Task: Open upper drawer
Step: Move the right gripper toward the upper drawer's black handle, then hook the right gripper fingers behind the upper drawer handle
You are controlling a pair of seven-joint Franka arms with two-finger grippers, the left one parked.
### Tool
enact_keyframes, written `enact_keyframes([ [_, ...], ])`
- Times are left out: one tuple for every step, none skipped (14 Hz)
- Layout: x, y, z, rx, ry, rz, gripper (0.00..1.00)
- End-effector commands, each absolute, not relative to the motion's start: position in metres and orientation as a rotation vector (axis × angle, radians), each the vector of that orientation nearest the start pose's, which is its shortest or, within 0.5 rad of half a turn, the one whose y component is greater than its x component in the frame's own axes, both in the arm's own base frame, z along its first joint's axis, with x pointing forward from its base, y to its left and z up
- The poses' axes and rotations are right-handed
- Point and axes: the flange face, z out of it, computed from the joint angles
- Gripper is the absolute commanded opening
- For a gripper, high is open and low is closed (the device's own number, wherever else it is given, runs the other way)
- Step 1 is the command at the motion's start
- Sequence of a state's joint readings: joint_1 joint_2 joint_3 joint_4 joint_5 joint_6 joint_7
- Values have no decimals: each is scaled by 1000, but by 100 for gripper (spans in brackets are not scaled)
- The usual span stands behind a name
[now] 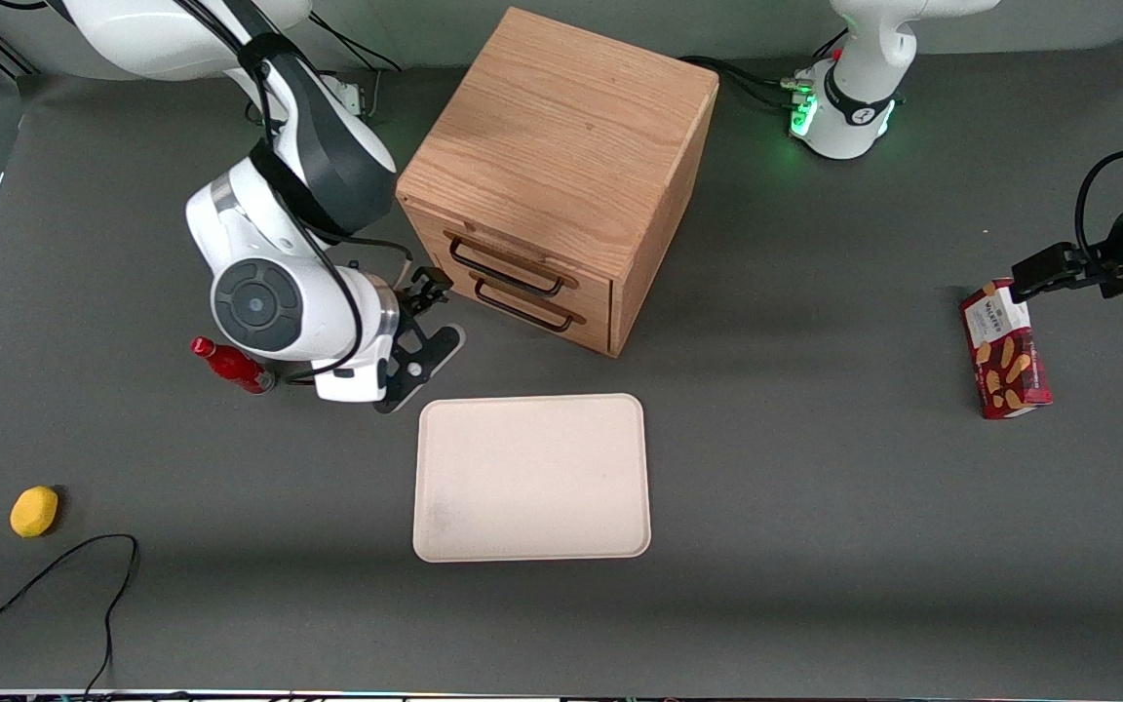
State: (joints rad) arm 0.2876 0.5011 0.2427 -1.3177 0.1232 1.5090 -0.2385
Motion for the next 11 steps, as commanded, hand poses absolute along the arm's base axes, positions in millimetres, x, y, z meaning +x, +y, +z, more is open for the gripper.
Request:
enact_keyframes([
  [580,338,435,-2641,-1125,500,100],
  [578,341,437,-2635,-1135,495,100],
  [576,343,436,-2629,-1140,508,100],
  [570,349,437,-2613,-1160,528,100],
  [565,354,439,-2599,-1178,537,100],
  [563,357,439,-2594,-1184,540,100],
  [560,360,439,-2588,-1194,550,100],
  [558,363,439,-2582,-1201,551,100],
  [553,371,439,-2572,-1219,555,100],
  [551,374,438,-2572,-1227,559,100],
  [550,375,437,-2572,-1226,562,100],
])
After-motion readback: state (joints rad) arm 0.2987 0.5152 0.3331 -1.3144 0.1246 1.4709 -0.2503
